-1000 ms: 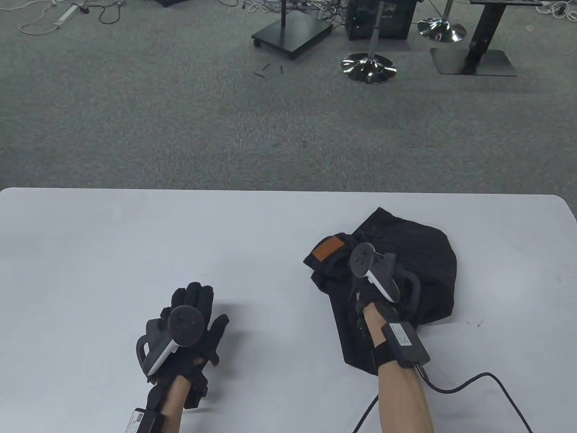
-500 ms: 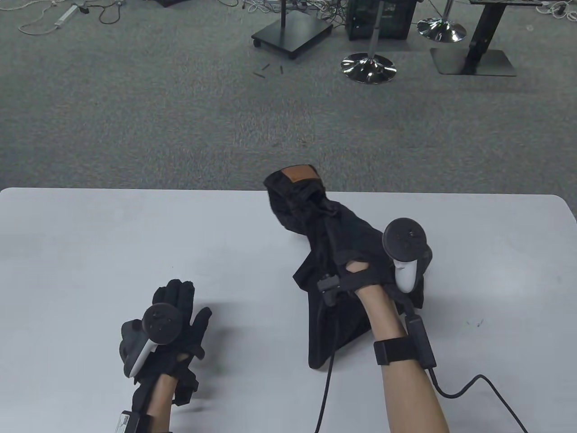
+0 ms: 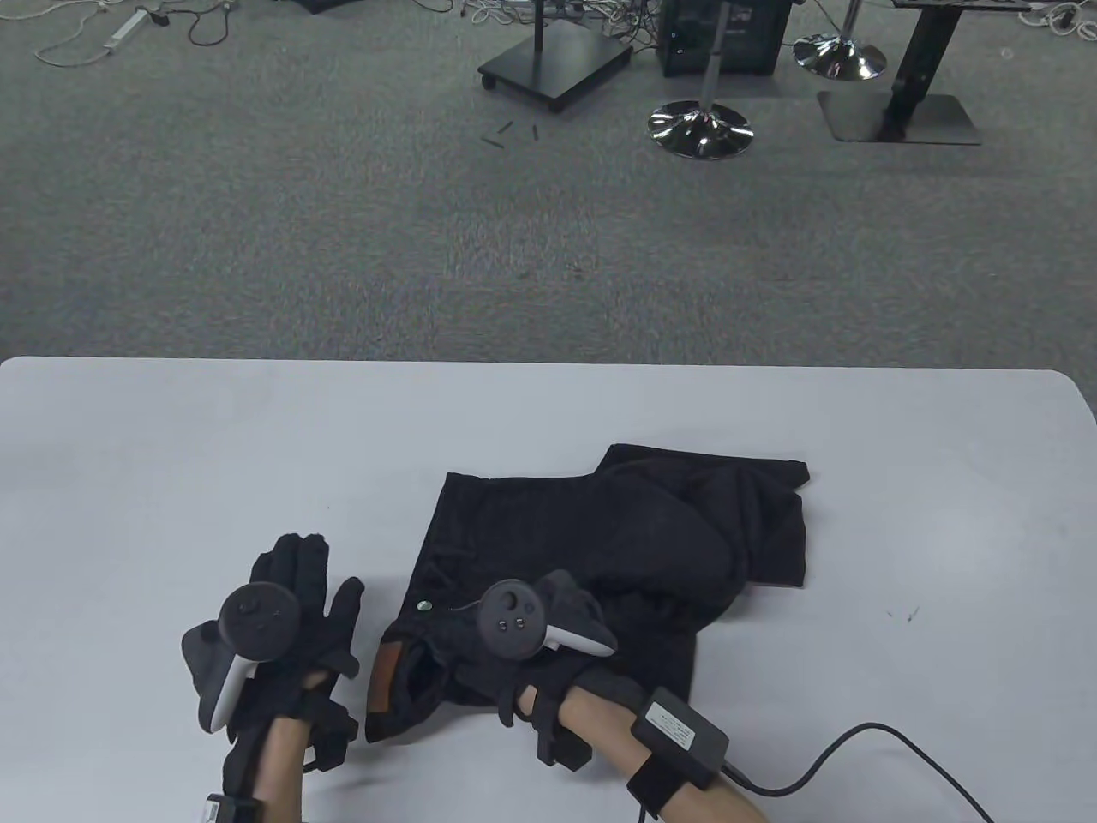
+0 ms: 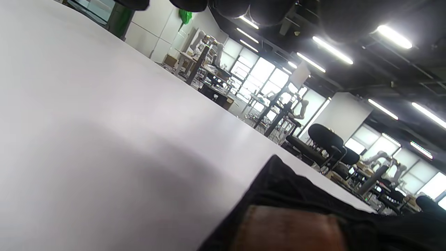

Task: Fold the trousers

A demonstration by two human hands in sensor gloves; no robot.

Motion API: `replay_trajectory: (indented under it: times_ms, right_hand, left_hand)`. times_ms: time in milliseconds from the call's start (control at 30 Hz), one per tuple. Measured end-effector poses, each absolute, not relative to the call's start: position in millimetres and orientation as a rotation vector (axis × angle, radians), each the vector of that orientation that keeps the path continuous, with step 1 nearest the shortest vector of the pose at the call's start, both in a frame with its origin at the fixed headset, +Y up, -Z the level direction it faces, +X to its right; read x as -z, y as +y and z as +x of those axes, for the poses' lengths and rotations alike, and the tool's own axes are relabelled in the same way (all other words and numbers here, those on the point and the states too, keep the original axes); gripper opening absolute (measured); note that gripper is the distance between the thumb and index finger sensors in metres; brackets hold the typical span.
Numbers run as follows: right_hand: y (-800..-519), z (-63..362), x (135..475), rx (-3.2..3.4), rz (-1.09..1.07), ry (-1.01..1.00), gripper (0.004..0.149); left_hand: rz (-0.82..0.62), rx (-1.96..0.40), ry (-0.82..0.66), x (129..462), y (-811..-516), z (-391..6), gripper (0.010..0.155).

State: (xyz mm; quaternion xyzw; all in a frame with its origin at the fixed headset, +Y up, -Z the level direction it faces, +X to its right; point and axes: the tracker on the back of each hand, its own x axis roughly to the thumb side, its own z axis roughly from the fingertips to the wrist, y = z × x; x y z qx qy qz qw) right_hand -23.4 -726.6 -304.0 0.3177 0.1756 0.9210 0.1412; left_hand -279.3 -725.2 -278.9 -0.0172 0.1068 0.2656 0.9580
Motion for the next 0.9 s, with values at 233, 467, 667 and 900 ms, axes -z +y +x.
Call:
replay_trajectory:
  times_ms: [233, 467, 667, 900]
  right_hand:
    - [-681, 34, 326, -2.665, 0.632, 0.284, 0.061]
    - [-683, 153, 358, -2.677, -0.175, 0.249, 0.071]
    - [-724, 223, 359, -2.590, -0.589, 0.398, 0.079]
    - [-758, 214, 367, -2.362, -0.563, 0.473, 0.081]
  left_hand:
    - [-0.136, -0.439, 0.153, 286, -737, -254, 0.077]
    - [-0.208, -0.328, 0.062, 288, -739, -220, 0.077]
    - [-0.253, -0.236, -0.019, 287, -743, -191, 0.077]
    - [-0.347, -0.163, -0.057, 286, -757, -169, 0.077]
